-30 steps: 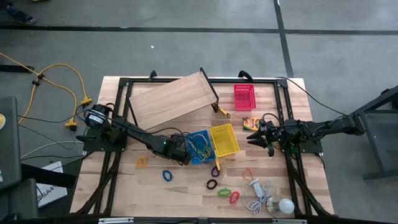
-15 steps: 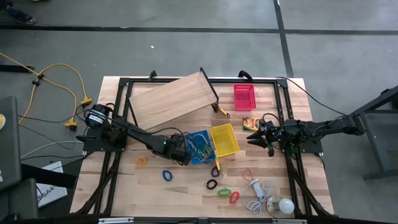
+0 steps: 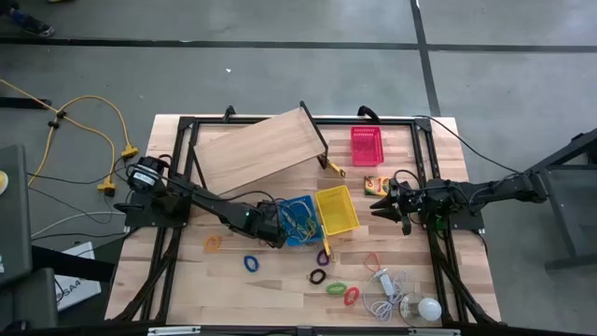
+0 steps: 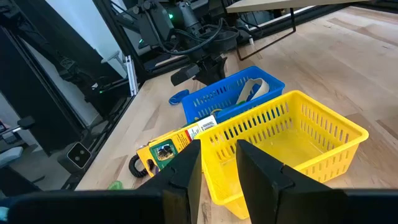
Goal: Pick & Place Office Desk Supplies
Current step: Put the red rubber band into the blue bin
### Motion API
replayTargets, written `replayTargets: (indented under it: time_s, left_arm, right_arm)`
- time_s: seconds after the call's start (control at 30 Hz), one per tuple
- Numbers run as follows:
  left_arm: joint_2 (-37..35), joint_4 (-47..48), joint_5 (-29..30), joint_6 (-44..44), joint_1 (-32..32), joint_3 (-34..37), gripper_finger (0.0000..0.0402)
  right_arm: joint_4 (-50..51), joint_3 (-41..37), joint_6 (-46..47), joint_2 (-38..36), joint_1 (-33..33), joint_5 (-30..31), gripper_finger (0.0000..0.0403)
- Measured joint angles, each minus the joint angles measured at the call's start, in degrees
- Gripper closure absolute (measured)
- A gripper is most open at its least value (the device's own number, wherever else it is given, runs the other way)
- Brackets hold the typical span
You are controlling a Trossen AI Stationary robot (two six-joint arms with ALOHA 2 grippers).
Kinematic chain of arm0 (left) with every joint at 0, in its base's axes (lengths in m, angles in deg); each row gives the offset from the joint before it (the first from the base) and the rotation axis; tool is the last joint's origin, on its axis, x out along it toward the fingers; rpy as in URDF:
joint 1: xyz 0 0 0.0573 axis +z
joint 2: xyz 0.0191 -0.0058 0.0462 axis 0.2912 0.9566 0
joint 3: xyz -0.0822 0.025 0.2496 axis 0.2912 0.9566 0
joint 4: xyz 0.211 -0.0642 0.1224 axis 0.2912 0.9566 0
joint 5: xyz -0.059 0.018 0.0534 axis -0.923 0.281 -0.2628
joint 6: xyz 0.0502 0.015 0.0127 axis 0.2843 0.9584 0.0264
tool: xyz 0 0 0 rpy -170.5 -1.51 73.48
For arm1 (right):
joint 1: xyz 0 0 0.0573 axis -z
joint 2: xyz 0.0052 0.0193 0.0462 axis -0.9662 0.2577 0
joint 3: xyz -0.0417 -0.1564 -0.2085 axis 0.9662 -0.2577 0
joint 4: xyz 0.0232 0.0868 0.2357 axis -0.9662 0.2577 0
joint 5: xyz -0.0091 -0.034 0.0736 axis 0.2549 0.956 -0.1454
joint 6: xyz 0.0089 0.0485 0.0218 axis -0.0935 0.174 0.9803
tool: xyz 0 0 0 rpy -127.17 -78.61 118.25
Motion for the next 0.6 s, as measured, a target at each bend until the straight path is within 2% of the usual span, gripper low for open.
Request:
replayTargets:
  time_s: [0.6]
  left_arm:
    - [-0.11, 0.14, 0.38, 1.01, -0.14, -0.07, 0.0401]
  right_arm:
    - [0.01, 0.0, 0.0, -0.01, 0.0, 0.0, 0.0314]
